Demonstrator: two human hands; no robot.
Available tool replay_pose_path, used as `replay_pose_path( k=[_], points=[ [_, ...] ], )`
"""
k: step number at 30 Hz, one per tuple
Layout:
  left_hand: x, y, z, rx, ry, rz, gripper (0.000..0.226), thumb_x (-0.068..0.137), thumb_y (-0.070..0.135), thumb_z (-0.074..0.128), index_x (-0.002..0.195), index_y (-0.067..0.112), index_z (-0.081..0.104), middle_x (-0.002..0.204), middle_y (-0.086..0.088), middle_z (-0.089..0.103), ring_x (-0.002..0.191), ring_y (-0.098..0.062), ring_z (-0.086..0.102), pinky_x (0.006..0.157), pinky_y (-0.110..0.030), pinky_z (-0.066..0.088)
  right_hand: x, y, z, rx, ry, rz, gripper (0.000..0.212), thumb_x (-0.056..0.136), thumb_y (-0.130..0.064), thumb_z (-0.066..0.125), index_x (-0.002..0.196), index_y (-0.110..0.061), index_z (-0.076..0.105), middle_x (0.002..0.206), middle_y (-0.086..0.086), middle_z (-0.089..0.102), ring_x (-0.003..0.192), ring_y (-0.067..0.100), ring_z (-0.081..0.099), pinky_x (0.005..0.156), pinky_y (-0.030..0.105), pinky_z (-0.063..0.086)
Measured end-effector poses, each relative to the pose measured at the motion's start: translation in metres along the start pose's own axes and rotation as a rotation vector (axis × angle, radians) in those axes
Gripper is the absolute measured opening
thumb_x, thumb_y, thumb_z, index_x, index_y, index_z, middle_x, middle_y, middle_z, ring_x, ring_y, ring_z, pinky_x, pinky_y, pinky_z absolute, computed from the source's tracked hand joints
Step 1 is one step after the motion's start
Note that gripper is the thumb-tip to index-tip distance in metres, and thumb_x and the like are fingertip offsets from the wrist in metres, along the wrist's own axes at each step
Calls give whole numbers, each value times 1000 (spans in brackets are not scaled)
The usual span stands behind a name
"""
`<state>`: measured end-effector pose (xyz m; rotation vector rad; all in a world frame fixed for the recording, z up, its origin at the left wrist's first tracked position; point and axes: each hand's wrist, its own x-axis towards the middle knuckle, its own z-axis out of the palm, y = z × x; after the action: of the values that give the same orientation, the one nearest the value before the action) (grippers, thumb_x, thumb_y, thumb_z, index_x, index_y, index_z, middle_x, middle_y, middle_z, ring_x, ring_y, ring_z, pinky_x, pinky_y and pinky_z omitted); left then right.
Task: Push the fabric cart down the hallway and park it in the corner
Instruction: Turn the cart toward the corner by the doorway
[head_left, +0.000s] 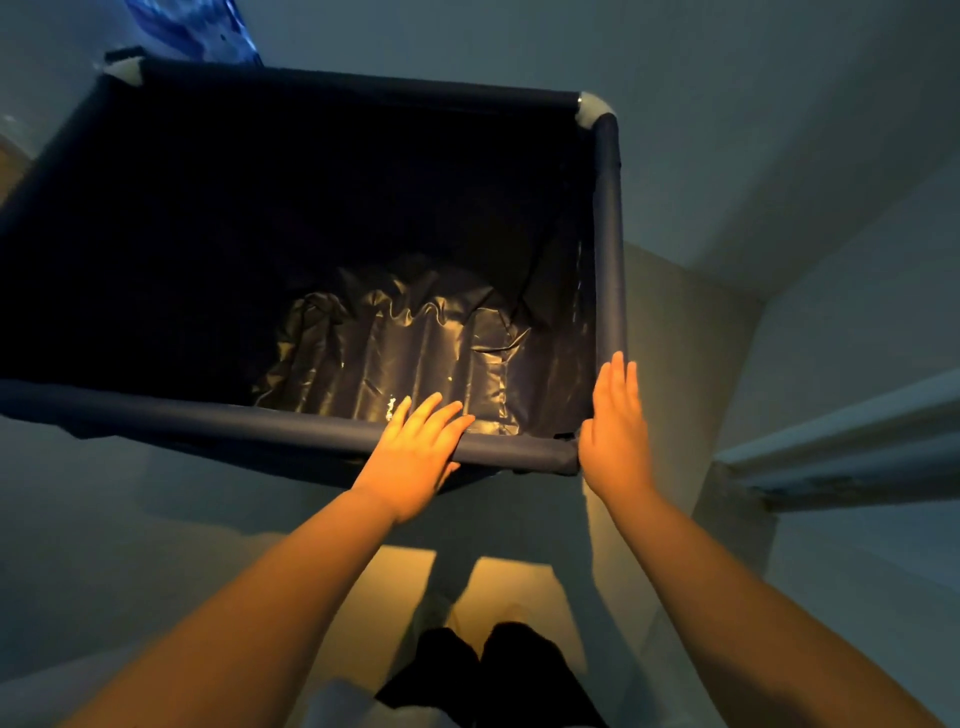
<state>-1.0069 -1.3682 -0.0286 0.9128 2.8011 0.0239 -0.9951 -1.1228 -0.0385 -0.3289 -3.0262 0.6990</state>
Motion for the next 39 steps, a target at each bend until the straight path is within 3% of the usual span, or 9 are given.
replay_pose_path(
  k=[6, 13, 17, 21, 25, 33, 37, 39],
  points=[
    [23, 41, -5, -50, 46, -39, 55, 91, 27, 54, 140, 15, 33, 149, -7, 36, 140, -31, 24, 115, -50, 15, 17, 40, -19, 14, -20, -64, 69, 81, 7, 38, 146, -1, 14, 158, 10, 3, 146, 23, -4, 115, 29, 10],
    [53, 105, -8, -60, 45, -69, 58, 81, 23, 68, 133, 13, 45, 136, -10, 53, 130, -33, 43, 108, -52, 33, 34, 100, -50, -31, -96, -82, 70, 82, 3, 39, 146, -3, 12, 158, 9, 0, 145, 23, -4, 117, 35, 17],
    [75, 146, -6, -123, 53, -43, 56, 89, 21, 56, 140, 15, 34, 144, -8, 43, 137, -32, 32, 113, -49, 21, 43, 137, -72, -113, -113, -52, 68, 83, 1, 42, 145, -1, 13, 158, 13, 2, 145, 28, 1, 116, 38, 17],
    [98, 183, -1, -128, 47, 25, 62, 94, 21, 43, 146, 19, 11, 152, -3, 26, 143, -25, 14, 116, -40, 8, 40, 159, -86, -290, -103, 44, 63, 89, -14, 44, 143, 4, 15, 156, 21, 7, 145, 32, 4, 118, 43, 6],
    [122, 213, -4, -116, -1, 148, 65, 95, 19, 39, 147, 17, 0, 156, -6, 17, 143, -22, 10, 116, -36, 4, 31, 165, -89, -412, -143, 19, 55, 97, -36, 28, 139, 0, 34, 148, 15, 36, 142, 27, 20, 117, 44, 5],
    [97, 190, 1, 33, -6, 154, 79, 91, 11, 44, 145, 20, -12, 159, -4, 5, 145, -23, 4, 116, -44, 5, 14, 158, -88, -332, -90, 44, 49, 98, -33, 27, 135, -5, 42, 142, 12, 46, 137, 25, 31, 117, 42, 9],
    [73, 159, 2, 16, -7, 147, 61, 98, 27, 37, 147, 19, 2, 157, -5, 17, 143, -25, 17, 116, -45, 14, -1, 136, -76, -255, -40, 33, 46, 97, -30, 34, 132, -2, 46, 134, 14, 54, 134, 28, 36, 117, 42, 11],
    [61, 144, -3, 24, 7, 191, 60, 95, 31, 48, 145, 17, 20, 151, -7, 32, 137, -26, 32, 112, -45, 28, -9, 120, -70, -227, -26, 31, 44, 97, -27, 36, 131, -2, 48, 133, 15, 54, 134, 29, 36, 117, 43, 11]
  ],
)
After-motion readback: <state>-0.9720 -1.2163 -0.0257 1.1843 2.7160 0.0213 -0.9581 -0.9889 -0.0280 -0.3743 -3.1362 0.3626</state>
